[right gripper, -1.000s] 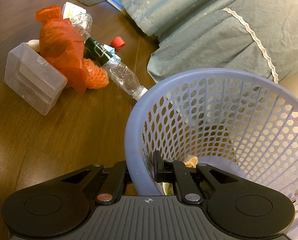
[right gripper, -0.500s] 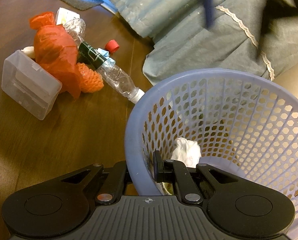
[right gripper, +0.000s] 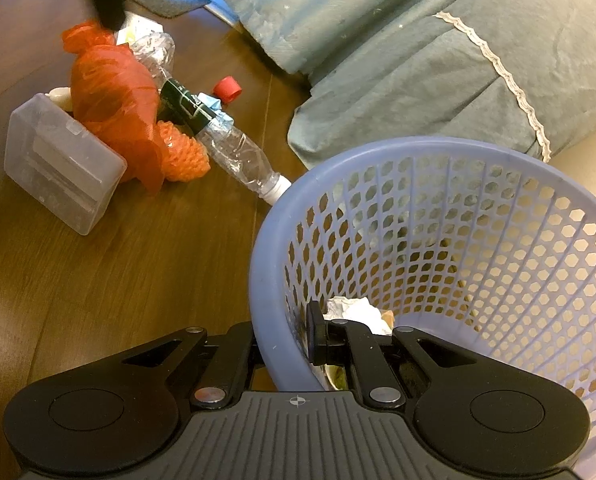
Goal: Collect trash
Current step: 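Grasp the clear plastic box with the left gripper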
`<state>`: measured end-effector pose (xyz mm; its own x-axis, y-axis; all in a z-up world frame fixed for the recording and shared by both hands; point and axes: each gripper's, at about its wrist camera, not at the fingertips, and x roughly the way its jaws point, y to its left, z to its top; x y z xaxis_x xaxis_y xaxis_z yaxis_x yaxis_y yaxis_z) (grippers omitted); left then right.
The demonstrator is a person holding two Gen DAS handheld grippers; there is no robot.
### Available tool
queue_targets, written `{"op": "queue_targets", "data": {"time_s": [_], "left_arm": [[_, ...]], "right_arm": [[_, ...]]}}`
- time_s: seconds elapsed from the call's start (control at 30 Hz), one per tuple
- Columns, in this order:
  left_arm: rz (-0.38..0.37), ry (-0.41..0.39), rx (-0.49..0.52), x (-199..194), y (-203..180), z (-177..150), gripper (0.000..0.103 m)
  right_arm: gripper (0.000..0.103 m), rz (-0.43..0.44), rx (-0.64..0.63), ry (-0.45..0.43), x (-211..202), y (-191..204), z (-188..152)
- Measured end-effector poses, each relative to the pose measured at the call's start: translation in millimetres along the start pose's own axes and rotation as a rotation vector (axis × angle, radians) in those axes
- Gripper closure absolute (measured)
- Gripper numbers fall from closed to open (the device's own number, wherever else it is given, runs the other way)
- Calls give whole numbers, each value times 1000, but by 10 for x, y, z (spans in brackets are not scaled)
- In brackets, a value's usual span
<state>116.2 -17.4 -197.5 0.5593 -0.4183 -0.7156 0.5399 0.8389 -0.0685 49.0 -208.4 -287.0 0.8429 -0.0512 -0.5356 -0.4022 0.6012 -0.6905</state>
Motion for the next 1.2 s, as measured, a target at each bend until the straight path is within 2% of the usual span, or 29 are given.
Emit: {"op": "queue_targets", "data": {"time_s": [0.07,0.13,0.43,0.6,0.8,0.97,1.2], "left_arm": [[-22,25,77,48,-102,-84,43],[-34,54,133,122,-195,-137,52],[-55,134,186,363,-323,-332,56],[-48,151,200,450,-293,-340,57],[-64,177,217,536,-270,-323,71],[-60,171,221,478,-281,-319,73],[-60,120,214,270,-323,-240,76]], "right_arm": [[98,1,-5,2,1,13,-7],[98,3,-10,3,1,18,-15],[98,6,-22,5,4,43,-24],[98,7,-23,5,6,49,-27],[98,8,-28,6,4,54,-36],[98,8,-29,6,7,55,-37],[98,7,-28,6,10,56,-39]]}}
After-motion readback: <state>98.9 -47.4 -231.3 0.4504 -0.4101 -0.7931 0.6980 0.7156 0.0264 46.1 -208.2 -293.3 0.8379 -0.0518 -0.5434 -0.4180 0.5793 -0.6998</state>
